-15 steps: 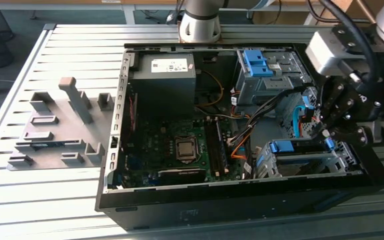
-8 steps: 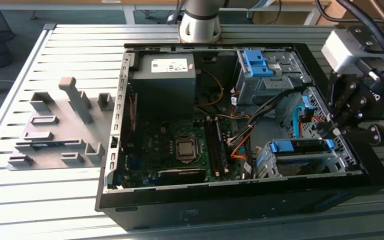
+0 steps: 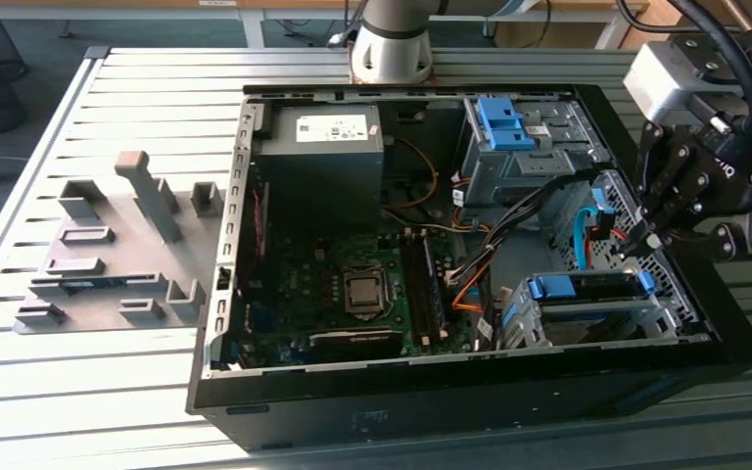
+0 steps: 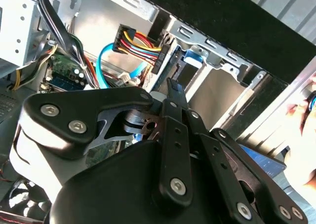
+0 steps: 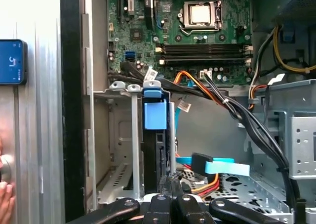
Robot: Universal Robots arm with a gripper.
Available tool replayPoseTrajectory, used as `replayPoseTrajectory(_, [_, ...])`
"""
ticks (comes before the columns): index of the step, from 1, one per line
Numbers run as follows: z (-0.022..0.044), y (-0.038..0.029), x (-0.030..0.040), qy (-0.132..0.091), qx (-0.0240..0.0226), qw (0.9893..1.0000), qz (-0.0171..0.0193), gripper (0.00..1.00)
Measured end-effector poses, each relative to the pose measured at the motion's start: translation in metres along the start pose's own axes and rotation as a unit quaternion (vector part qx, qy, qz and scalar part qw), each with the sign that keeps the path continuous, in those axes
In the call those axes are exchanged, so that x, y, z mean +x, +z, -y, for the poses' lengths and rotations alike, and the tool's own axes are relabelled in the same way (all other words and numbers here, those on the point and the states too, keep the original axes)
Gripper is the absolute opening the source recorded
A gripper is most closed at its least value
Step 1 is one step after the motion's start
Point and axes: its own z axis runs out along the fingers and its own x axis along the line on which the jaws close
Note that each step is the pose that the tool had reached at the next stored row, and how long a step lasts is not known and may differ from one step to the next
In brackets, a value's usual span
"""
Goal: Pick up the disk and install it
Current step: 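Insert the first disk wire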
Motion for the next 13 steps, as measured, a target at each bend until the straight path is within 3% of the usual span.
replayPoseTrajectory(13, [0.0003, 0.0000, -0.0002, 0.000, -0.0002, 1.0000, -0.0004, 0.11])
